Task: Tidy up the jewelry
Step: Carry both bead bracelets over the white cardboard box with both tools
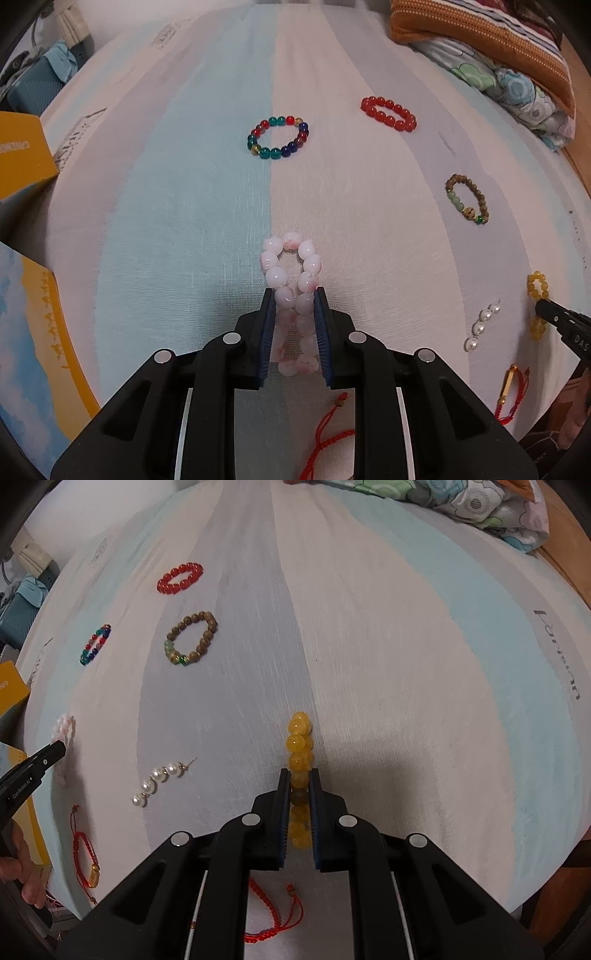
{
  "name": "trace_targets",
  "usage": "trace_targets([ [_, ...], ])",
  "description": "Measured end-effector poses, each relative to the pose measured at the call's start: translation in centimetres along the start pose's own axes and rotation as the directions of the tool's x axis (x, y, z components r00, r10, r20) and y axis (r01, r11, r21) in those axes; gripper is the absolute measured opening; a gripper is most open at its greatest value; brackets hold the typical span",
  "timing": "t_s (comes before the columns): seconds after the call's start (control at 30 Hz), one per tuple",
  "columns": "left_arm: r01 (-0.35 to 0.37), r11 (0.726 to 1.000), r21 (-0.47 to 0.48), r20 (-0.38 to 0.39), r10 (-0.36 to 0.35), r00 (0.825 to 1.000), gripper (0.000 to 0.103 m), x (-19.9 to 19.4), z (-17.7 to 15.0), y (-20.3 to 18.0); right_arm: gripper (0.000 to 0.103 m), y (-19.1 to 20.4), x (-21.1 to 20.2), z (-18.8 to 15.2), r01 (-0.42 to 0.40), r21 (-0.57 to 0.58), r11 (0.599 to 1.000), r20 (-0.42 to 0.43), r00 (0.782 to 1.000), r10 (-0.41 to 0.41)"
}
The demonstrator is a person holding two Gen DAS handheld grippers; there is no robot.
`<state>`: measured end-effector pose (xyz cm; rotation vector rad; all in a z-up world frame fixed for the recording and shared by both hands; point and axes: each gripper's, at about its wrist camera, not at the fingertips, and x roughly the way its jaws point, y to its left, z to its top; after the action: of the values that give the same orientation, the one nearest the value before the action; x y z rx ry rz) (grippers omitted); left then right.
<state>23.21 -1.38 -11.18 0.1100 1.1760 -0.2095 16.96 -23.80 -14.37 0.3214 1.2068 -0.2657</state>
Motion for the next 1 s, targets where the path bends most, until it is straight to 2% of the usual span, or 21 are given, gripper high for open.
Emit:
trace_targets([
  [0.3,0.027,0.999,-0.018,0.057,-0.026,0.998,0.02,-2.5,-0.1,-0.1,0.009,1.2,-1.6,-0.3,-0.016,-0.032,0.999,0.1,0.995,0.019],
  [0.53,0.026,0.999,-0.028,0.118,-0.022,0.993,0.02,-5.6,-0.4,0.0,0.009,2.2,-2.4,-0.4,-0.01,-0.056,0.998,0.14,0.99,0.018],
  [0.8,-0.021,0.998,-0.061,0.172,0.031,0.985,0.02,-9.1,-1.5,1.3,0.009,3.7,-4.1,-0.6,-0.011,-0.085,0.996,0.178,0.984,0.026],
  [1.0,-0.045,0.994,-0.103,0.218,0.067,0.974,0.02,-13.0,-2.4,3.4,0.009,6.6,-7.0,-1.1,-0.032,-0.116,0.993,0.217,0.975,0.057],
])
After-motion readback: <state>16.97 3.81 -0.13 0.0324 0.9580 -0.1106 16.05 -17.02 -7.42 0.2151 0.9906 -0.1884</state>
